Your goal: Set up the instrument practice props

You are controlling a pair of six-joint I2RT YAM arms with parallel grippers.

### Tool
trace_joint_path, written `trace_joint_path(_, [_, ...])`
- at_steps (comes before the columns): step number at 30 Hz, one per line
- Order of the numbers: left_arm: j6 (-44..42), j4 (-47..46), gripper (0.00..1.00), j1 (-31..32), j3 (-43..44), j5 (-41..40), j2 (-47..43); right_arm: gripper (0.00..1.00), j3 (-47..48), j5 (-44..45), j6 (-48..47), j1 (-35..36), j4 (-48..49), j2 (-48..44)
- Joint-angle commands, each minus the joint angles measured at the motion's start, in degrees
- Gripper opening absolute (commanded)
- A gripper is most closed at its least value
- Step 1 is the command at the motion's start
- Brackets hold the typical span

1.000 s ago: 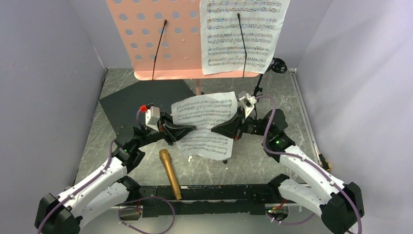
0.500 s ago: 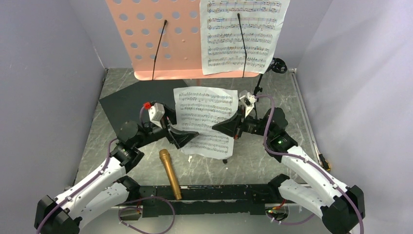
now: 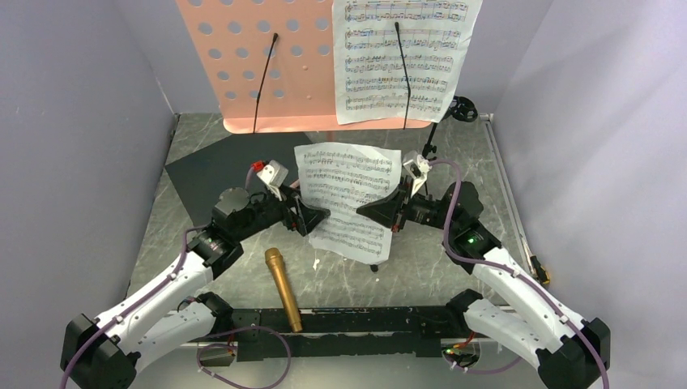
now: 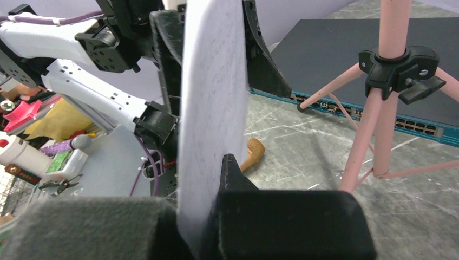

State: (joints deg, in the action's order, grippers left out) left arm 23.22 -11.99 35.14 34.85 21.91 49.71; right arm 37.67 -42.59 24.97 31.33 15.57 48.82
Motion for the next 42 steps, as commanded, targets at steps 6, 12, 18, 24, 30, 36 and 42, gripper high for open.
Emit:
trace_joint_path(6, [-1.67, 19.09, 0.93, -0.94, 3.83, -21.7, -1.7, 0.0, 3.43, 2.06, -2.22, 0.35, -1.48, -1.53])
trace_joint_path(12, [-1.9, 26.35, 0.93, -4.56, 6.44, -24.21, -1.45, 0.0, 6.01, 0.69, -2.15, 0.35, -1.28, -1.3])
trace_joint_path(18, [-0.03, 28.89, 0.93, -13.66, 8.02, -14.76, 1.56, 0.0, 8.69, -1.35, -2.34, 0.35, -1.64, -1.0])
trace_joint_path(24, [4.95, 27.98, 0.93, -23.0, 7.2, -6.81, 0.5, 0.0, 9.86, -5.37, -1.86, 0.32, 0.19, -0.47])
trace_joint_path(30, [6.21, 29.25, 0.93, -26.39, 8.63, -7.76, -6.03, 0.0, 11.63, -10.41, -1.24, 0.43, 3.0, 0.25])
trace_joint_path(36, [4.21, 30.95, 0.93, -26.59, 12.21, -11.05, -11.63, 0.0, 15.01, -17.03, -1.05, 1.41, 4.49, 3.16])
trace_joint_path(42, [0.29, 32.36, 0.93, -26.57, 15.4, -13.69, -15.7, 0.0, 20.36, -18.41, -6.85, 4.18, -3.48, 6.49])
